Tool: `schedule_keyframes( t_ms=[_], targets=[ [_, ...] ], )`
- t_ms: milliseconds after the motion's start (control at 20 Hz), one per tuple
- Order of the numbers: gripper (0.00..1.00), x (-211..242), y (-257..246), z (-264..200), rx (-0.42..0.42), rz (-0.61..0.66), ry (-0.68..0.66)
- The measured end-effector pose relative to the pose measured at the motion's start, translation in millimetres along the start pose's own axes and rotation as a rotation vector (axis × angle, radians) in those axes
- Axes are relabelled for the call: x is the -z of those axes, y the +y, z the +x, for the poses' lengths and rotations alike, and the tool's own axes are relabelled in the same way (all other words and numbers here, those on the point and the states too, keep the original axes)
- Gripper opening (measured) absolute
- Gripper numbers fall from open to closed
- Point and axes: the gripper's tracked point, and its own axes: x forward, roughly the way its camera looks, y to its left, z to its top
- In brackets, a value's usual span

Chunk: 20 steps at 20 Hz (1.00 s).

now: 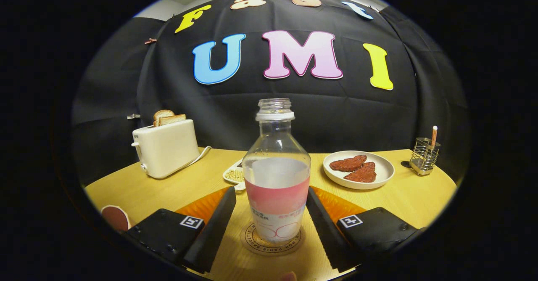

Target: Take the bottle from table, then pour the juice into the cup, finally place the bottle on the coaster

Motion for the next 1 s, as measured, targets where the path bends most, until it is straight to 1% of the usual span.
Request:
schedule_keyframes(
  t_ms=[300, 600, 750, 950, 1000],
  targets=[
    [1.00, -22, -14, -20, 0.028, -0.018, -0.027],
    [1.00, -61, -27, -71, 0.032, -0.041, -0.030],
    [1.00, -90, -29, -100, 0.036, -0.077, -0.040],
    [1.00, -149, -30, -138, 0.036, -0.126, -0.097],
    [0.98, -163, -31, -147, 0.040, -0.126, -0.111]
  ],
)
